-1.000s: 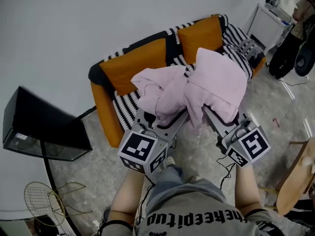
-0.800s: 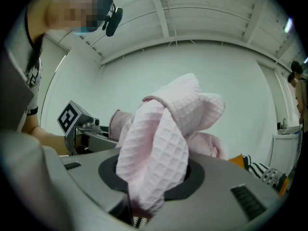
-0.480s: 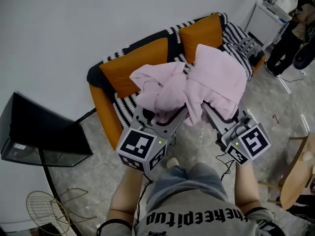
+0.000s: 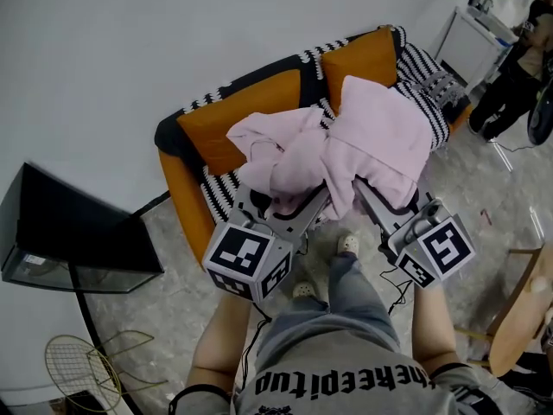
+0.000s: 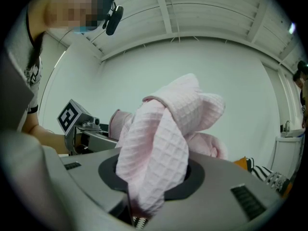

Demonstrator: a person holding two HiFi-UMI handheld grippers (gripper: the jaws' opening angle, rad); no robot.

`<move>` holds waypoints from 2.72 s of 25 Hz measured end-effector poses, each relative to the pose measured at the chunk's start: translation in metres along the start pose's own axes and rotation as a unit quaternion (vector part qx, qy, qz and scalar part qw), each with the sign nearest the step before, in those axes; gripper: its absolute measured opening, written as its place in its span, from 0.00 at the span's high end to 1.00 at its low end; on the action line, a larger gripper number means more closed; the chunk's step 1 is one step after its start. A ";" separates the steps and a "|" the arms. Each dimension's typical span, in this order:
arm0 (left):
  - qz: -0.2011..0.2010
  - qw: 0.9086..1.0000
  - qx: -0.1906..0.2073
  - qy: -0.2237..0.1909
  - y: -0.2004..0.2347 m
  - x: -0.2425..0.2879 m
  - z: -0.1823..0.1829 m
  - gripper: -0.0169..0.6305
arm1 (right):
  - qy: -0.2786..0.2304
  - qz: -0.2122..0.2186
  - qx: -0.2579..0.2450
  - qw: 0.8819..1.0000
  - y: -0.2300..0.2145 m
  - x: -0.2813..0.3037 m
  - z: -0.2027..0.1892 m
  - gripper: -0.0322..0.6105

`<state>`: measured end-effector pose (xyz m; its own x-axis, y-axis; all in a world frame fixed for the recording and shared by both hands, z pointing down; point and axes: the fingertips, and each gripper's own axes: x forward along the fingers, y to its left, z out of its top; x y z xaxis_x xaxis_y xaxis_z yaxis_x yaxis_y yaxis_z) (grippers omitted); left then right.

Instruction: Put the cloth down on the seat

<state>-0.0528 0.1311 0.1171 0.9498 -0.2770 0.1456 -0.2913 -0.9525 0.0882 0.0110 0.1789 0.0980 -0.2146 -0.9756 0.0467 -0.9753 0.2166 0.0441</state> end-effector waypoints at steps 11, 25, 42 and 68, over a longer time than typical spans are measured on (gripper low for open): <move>0.051 0.999 -0.003 0.000 0.040 0.052 0.008 0.45 | -0.006 0.048 0.002 0.999 -0.055 0.049 -0.005 0.71; 0.139 0.990 -0.029 -0.001 0.101 0.121 0.011 0.45 | 0.002 0.138 0.001 0.990 -0.128 0.128 -0.015 0.71; 0.241 0.968 -0.066 0.007 0.155 0.161 -0.009 0.45 | 0.024 0.241 0.004 0.970 -0.166 0.200 -0.043 0.71; 0.279 0.942 -0.171 0.081 0.211 0.185 -0.120 0.45 | 0.131 0.298 0.043 0.945 -0.168 0.265 -0.156 0.71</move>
<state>0.0476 -0.1056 0.2810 0.6164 -0.6730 0.4088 -0.7857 -0.5605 0.2619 0.1262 -0.1105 0.2591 -0.7171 -0.6371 0.2828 -0.6888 0.7096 -0.1480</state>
